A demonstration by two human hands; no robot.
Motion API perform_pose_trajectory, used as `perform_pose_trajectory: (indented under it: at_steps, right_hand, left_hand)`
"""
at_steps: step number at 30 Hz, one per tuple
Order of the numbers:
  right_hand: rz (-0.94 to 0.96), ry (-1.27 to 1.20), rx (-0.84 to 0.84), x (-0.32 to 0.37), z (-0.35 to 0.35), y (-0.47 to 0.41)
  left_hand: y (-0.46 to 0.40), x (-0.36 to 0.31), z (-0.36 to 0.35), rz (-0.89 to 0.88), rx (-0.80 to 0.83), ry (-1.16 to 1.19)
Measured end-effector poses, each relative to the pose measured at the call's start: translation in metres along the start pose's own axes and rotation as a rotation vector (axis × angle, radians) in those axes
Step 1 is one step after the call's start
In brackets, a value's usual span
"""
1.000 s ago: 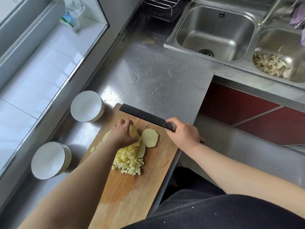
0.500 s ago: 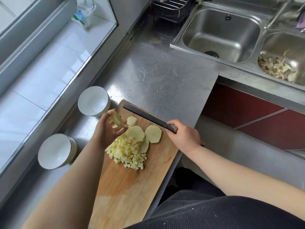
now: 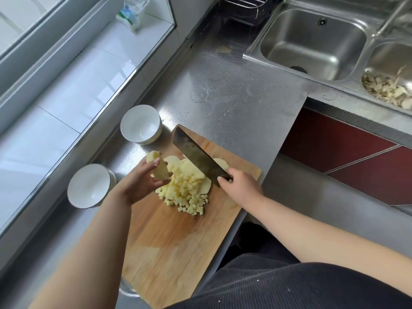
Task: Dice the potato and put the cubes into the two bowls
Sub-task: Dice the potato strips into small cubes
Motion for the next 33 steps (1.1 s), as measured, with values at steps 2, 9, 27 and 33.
perform_pose_trajectory:
  at_steps: [2,9,27,33]
  right_hand:
    - [-0.003,-0.014,0.066,0.006,-0.009,0.002]
    - [0.037,0.016,0.313,0.024,-0.038,0.013]
    - [0.050,0.381,0.369,0.018,-0.067,0.021]
    - [0.052,0.394,0.366,0.018,-0.065,0.020]
  left_hand:
    - [0.010,0.003,0.013,0.082,0.023,-0.165]
    - [0.027,0.027,0.042,0.397,-0.141,-0.663]
    - [0.020,0.124,0.020,0.245,-0.785,-1.198]
    - [0.010,0.138,-0.012,0.074,-0.708,-1.462]
Point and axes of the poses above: each hand's wrist, its own y-axis away from the middle knuckle, its own z-axis out of the back of the hand, x = y × z, the point moved 1 cm from there along -y, towards the middle knuckle, and after that the axes turned 11 degrees about z, right-handed, at the moved point
